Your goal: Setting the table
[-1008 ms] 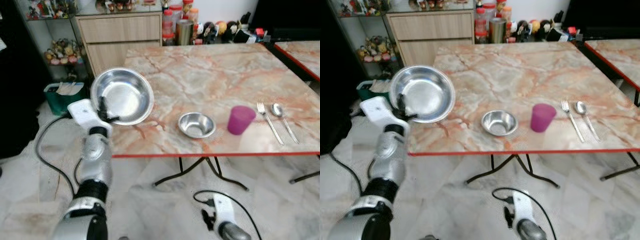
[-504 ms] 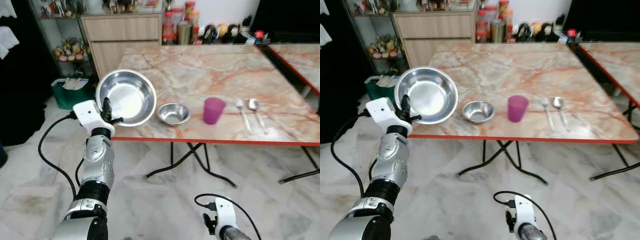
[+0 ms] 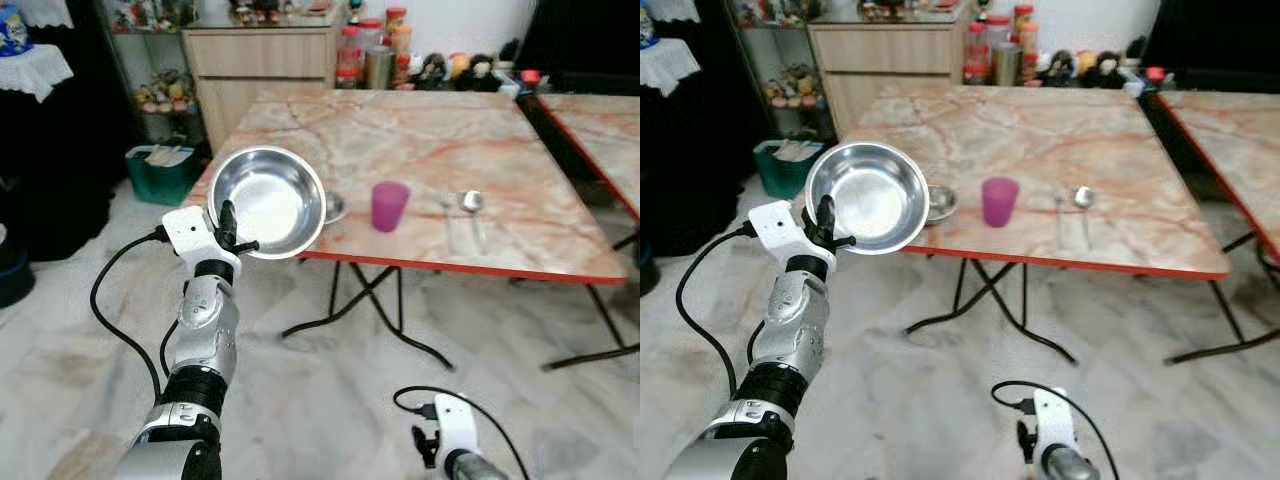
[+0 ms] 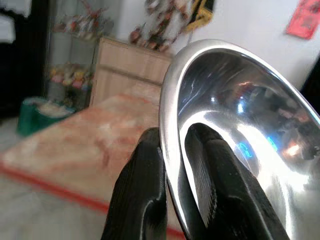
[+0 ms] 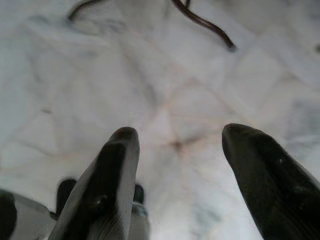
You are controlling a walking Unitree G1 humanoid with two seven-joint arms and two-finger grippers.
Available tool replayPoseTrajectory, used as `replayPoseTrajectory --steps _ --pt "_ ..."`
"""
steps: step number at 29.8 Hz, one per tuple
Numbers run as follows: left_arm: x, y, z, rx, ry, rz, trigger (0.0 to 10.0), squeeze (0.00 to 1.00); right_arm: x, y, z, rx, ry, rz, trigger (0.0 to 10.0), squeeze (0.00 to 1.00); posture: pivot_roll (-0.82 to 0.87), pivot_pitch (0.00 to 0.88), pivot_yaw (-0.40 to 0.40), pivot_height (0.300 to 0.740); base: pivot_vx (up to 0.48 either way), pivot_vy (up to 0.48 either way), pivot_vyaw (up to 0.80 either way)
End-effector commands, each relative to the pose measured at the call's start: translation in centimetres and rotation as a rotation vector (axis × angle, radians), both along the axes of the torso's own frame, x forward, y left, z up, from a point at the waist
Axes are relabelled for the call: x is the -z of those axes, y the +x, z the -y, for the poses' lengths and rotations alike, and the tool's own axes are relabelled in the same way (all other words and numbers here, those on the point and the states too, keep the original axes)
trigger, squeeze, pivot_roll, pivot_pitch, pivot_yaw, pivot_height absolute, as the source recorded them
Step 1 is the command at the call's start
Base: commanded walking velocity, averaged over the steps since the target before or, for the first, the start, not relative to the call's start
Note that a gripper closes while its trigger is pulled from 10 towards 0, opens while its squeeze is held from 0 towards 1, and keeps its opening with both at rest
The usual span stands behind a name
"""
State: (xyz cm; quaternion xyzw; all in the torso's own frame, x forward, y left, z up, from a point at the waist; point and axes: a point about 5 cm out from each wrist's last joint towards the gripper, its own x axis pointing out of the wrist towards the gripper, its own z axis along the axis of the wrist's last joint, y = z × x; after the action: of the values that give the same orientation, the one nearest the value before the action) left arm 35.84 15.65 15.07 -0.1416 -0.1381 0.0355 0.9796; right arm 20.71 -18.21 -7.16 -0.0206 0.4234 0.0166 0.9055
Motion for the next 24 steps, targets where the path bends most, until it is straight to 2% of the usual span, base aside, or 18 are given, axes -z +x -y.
replayPoseTrajectory --steps 1,3,12,24 --pt "-0.70 0.20 -0.51 -0.016 0.017 0.017 10.0 0.00 -0.17 0.43 -0.59 -0.010 0.012 0.009 10.0 0.00 0.09 0.014 -0.016 0.715 0.000 -0.315 0.00" --pt "-0.73 0.22 -0.52 -0.019 0.012 0.017 10.0 0.00 -0.23 0.50 -0.55 -0.017 0.004 0.014 10.0 0.00 0.09 0.019 -0.018 0.715 0.000 -0.311 0.00" --pt "-0.76 0.29 -0.38 -0.016 0.010 0.014 10.0 0.00 -0.16 0.32 -0.23 -0.013 -0.013 0.010 10.0 0.00 0.08 0.029 -0.017 0.715 0.000 -0.307 0.71" --pt "-0.63 0.33 0.14 0.015 0.018 0.005 10.0 0.00 0.07 0.01 -0.39 0.019 0.009 -0.009 10.0 0.00 0.08 0.033 -0.008 0.715 0.000 -0.306 0.00"
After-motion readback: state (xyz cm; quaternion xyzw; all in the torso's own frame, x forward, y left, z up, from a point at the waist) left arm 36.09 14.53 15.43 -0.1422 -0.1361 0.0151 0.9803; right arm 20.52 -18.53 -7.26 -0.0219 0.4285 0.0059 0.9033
